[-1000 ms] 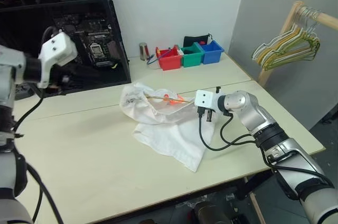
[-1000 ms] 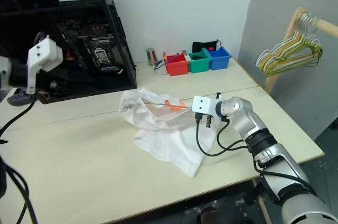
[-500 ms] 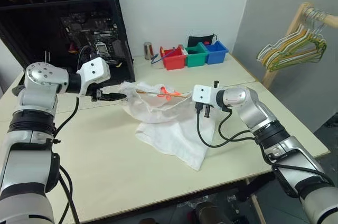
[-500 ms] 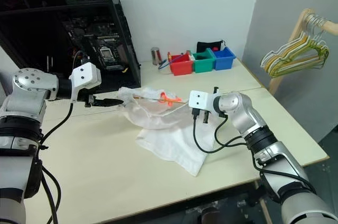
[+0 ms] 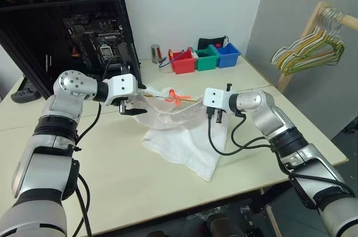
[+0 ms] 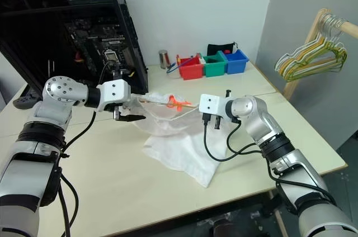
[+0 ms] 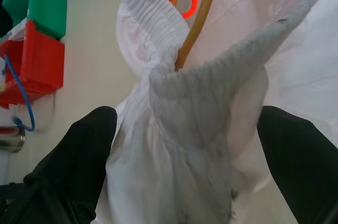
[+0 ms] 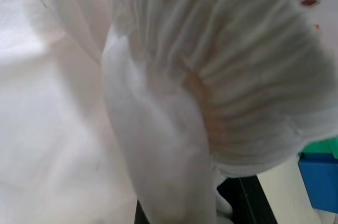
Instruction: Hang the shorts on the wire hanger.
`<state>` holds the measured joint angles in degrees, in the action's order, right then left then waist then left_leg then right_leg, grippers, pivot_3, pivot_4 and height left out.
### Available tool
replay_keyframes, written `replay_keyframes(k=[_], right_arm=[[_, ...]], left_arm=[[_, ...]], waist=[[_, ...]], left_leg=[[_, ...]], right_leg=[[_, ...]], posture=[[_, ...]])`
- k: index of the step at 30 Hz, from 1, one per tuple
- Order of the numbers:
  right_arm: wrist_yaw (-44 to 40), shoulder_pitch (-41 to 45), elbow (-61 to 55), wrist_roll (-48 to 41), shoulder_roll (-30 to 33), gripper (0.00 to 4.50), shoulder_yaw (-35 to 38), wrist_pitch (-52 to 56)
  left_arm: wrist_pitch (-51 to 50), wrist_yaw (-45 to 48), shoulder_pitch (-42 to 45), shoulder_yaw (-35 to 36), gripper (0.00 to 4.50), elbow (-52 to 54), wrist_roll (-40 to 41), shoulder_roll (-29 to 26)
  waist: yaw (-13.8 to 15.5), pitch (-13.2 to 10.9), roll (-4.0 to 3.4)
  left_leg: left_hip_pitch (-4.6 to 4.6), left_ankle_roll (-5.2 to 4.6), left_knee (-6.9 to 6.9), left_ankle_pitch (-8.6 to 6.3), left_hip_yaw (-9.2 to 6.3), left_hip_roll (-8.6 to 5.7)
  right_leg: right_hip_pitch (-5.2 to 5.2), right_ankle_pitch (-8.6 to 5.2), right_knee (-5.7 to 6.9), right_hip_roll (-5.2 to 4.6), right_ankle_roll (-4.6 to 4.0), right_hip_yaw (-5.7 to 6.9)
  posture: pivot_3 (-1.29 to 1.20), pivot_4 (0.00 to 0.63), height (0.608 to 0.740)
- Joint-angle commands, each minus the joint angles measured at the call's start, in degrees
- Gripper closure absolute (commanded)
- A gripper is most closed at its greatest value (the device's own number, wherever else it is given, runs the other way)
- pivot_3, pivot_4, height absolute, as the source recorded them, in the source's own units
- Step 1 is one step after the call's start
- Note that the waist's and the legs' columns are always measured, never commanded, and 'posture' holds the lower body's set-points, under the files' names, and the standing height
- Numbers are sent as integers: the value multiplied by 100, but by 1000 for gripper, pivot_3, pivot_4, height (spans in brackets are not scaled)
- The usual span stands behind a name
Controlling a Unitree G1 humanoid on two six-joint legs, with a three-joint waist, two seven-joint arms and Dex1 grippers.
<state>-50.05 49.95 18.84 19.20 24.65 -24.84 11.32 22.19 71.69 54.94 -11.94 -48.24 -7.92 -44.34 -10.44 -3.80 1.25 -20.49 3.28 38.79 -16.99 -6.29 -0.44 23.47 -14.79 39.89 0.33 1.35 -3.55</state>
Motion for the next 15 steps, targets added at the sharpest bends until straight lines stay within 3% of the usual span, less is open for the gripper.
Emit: replay_keyframes(k=[1, 5, 15], right_arm=[[-20, 121, -366, -2, 46, 4500, 128, 40], [-26, 118, -477, 9, 58, 4500, 118, 68], [-23, 53, -619, 30, 87, 4500, 87, 111]], left_arm=[[391, -288, 176, -168, 74, -156, -371, -29], [306, -260, 284, -253, 74, -302, -459, 66], [381, -303, 358, -115, 1965, -377, -335, 173]], waist=[[-44, 0, 0], [-60, 0, 0], [-78, 0, 0]], left_leg=[[0, 0, 0, 0, 0, 0], [-2, 0, -1, 0, -3, -1], [-6, 0, 0, 0, -4, 0]], right_leg=[[0, 0, 0, 0, 0, 0], [0, 0, 0, 0, 0, 2], [2, 0, -1, -2, 0, 12]], posture=[[-139, 0, 740], [-145, 0, 740], [-145, 0, 740]])
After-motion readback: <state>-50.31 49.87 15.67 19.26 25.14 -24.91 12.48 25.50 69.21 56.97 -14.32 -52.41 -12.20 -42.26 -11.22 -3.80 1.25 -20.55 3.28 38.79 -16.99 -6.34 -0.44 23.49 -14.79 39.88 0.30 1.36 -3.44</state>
